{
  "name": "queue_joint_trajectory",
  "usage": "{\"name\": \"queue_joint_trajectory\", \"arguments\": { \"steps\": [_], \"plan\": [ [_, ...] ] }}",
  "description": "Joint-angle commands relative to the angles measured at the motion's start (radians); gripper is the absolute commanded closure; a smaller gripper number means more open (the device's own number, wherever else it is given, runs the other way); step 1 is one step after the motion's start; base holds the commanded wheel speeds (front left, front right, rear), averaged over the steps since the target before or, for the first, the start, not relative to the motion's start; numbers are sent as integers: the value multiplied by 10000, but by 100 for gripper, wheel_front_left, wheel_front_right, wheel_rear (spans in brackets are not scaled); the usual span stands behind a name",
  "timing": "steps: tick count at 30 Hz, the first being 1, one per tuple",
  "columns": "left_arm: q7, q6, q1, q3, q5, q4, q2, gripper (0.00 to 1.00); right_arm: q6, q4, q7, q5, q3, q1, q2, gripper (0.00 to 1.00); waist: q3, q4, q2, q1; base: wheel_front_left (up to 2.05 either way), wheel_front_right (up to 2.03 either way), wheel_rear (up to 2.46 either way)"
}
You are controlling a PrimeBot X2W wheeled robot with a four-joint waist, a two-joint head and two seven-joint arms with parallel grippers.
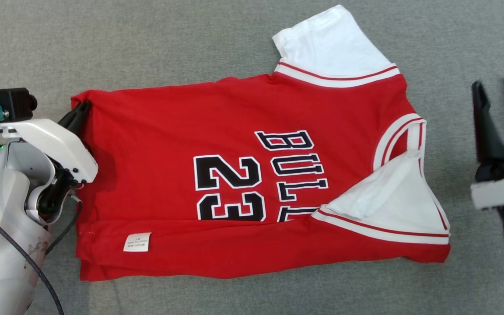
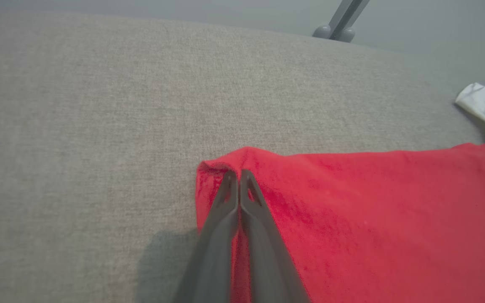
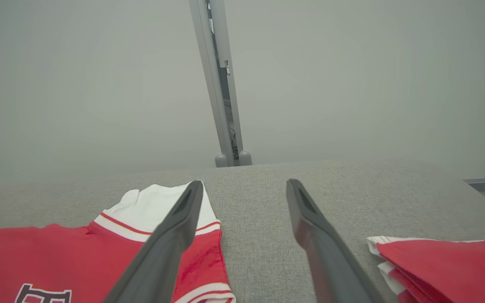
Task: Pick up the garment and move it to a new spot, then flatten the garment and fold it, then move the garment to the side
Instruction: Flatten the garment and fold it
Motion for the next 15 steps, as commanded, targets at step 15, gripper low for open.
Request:
{"name": "queue_joint_trajectory", "arguments": {
  "steps": [15],
  "plan": [
    [-816,-520,-1517,-735,603,472,-825,100,1,3876,1545,1541,1719,-5366,-2235,0,736,1335,0,0,0,0,0]
  ]
}}
